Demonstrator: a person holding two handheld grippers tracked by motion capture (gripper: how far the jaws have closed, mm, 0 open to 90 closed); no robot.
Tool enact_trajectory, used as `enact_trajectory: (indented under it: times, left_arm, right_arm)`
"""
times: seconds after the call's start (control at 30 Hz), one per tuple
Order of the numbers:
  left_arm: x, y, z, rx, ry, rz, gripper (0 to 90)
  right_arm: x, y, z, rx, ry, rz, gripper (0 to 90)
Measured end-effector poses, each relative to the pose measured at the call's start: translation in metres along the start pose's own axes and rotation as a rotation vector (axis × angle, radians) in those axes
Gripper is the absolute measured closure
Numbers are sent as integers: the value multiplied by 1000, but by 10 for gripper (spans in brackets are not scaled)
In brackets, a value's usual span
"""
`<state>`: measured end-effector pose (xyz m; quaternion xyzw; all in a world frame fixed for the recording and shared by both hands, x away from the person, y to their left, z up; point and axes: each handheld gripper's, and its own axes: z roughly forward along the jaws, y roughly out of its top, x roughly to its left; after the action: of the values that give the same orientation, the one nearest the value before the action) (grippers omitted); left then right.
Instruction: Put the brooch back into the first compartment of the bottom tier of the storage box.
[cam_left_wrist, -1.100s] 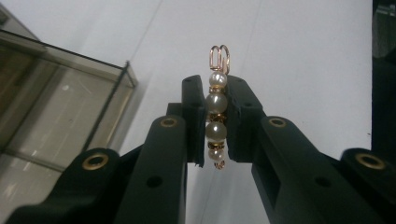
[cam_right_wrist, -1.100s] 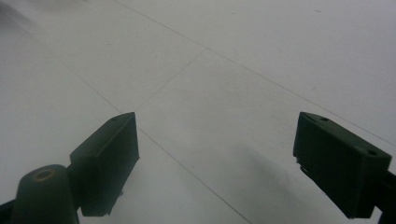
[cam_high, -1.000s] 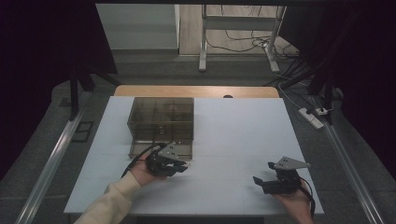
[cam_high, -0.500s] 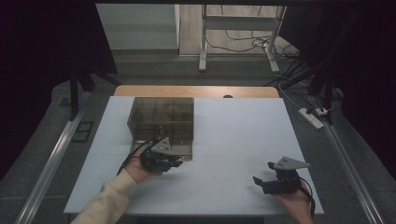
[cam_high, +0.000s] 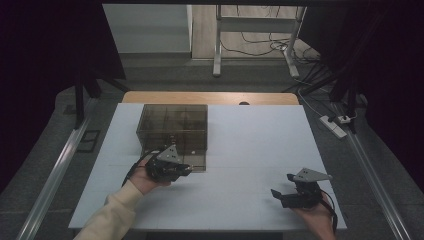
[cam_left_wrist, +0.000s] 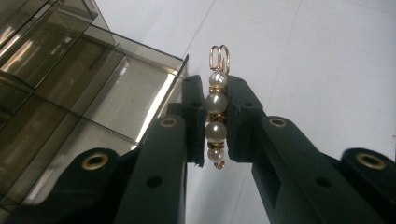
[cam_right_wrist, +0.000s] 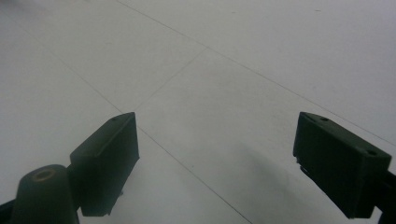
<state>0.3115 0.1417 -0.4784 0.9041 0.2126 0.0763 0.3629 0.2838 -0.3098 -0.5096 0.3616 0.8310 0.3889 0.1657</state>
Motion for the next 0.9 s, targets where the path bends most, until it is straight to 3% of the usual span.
enact_trajectory:
  times: [0.9]
  left_arm:
    - [10, -7, -7, -1, 34, -27, 783]
  right_arm:
    - [0, -1, 1, 11, 2, 0, 138]
